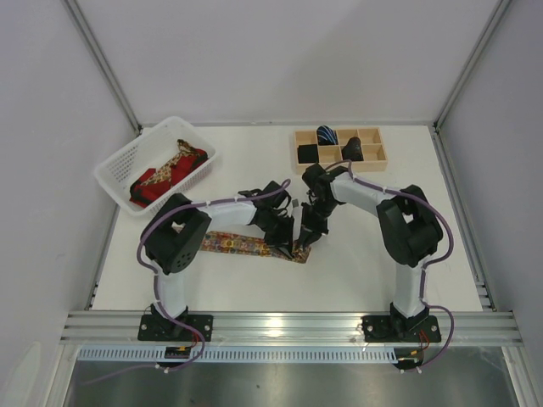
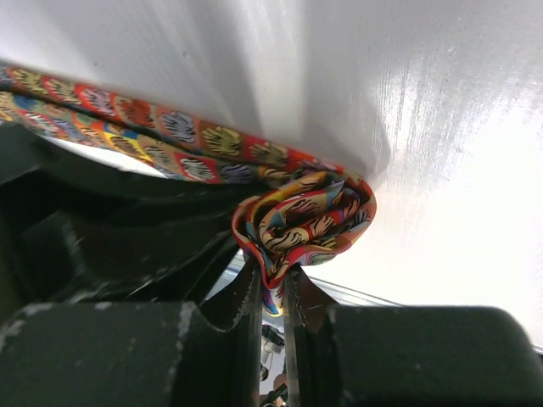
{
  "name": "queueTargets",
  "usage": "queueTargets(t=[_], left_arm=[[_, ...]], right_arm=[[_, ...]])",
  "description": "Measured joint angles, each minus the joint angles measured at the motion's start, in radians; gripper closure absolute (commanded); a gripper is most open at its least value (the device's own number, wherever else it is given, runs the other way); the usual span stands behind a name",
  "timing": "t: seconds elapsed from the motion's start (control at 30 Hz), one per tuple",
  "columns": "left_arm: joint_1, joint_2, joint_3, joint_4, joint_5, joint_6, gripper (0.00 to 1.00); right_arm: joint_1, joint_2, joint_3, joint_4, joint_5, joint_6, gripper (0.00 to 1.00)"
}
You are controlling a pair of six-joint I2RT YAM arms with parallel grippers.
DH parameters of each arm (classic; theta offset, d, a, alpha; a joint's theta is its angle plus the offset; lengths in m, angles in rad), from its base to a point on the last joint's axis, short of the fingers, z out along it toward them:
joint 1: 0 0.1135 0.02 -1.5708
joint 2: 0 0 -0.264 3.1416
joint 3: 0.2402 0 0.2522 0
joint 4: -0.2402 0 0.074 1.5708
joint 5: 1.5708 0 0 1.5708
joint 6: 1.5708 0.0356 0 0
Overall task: Roll the ties
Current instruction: Roll the tie
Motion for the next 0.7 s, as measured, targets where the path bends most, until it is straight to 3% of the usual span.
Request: queueTargets(t=[0.4, 0.7], left_arm=[[0.058, -0.143, -0.055, -0.032, -0.054, 0.03, 0.8], [0.11, -0.121, -0.11, -0.018, -0.059, 0.036, 0.85]], right_arm=[[0.026, 0.048, 0.072, -0.013, 0.022, 0.012, 1.0], [0.066, 0.101, 0.15, -0.051, 0.045, 0.012, 1.0]])
